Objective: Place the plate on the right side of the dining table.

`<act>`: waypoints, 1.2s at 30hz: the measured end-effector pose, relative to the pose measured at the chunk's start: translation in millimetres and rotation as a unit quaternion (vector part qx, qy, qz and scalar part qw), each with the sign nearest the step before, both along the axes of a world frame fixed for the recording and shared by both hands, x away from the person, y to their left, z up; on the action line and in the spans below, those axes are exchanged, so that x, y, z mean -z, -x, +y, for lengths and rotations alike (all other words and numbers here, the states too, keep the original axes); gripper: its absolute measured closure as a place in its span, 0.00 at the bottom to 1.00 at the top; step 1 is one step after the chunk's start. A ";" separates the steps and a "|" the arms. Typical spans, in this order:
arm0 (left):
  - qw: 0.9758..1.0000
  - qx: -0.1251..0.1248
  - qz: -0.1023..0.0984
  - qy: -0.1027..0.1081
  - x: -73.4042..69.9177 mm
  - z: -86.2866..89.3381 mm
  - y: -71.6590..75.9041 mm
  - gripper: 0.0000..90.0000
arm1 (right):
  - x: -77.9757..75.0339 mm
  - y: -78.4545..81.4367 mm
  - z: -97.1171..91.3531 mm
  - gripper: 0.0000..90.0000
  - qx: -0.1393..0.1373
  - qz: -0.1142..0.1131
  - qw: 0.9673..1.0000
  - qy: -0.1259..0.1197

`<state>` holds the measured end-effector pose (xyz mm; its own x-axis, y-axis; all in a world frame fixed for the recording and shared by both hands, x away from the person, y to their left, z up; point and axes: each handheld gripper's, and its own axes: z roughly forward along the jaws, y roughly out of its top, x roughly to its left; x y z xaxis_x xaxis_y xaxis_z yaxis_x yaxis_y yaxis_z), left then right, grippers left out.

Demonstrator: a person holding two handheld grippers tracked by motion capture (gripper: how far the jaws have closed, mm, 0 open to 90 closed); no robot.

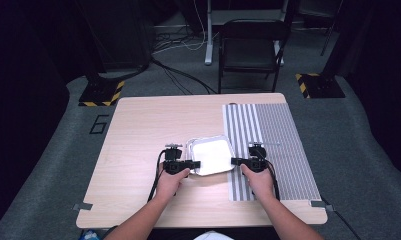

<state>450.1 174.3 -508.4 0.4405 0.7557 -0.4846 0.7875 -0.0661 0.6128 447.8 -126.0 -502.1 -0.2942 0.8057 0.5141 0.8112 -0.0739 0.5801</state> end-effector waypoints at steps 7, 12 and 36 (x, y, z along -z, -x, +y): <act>1.000 -0.008 0.002 0.008 -0.2 2.3 -0.2 0.72 | 3.0 0.9 -0.7 0.87 0.000 0.006 1.000 -0.014; 1.000 -0.011 0.001 0.011 0.3 4.2 -2.0 0.72 | 6.7 3.3 -2.2 0.86 -0.001 0.014 0.999 -0.042; 1.000 0.013 -0.009 -0.007 -2.8 0.7 -2.1 0.73 | 7.0 9.3 -3.8 0.87 0.001 0.005 1.000 -0.029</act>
